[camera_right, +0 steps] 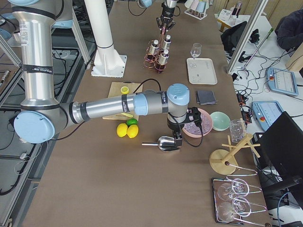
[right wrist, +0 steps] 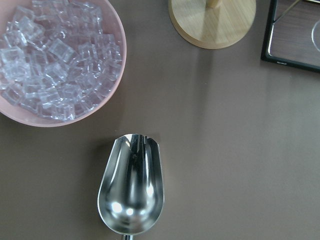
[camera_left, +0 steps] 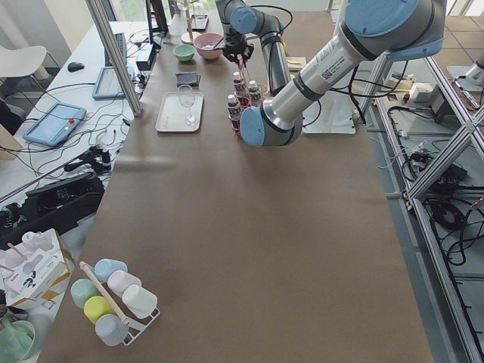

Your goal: Take tea from basket to plate

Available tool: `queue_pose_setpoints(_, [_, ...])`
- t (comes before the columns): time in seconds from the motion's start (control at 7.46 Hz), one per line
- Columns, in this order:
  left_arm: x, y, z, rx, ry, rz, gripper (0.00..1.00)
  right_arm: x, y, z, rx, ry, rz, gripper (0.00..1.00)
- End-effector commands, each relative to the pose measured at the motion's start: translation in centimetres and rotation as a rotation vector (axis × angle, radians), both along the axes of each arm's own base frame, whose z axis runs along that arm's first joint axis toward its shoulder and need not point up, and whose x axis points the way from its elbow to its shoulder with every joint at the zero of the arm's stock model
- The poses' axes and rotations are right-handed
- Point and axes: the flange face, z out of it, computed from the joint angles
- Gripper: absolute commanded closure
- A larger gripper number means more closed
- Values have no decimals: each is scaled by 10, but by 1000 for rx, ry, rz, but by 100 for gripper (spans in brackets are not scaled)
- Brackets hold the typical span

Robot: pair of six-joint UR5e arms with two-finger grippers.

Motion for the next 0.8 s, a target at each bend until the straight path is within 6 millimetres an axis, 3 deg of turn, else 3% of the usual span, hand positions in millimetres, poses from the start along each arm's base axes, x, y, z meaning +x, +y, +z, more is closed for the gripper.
queue_pose_setpoints(0.0, [-6,8,-7,18,19,2,100,-31,-9,-61,107,-58,-59,0])
queue_pose_setpoints(0.27, [-7,9,-8,18,21,3,100,-63,-7,-110,212,-75,-129,0])
queue_pose_setpoints(0.4, [-4,6,-5,11,12,2,100,-66,-11,-130,282,-103,-139,0])
queue_pose_setpoints(0.67, [12,6,3,6,-15,10,100,-103,-10,-160,409,-172,-177,0])
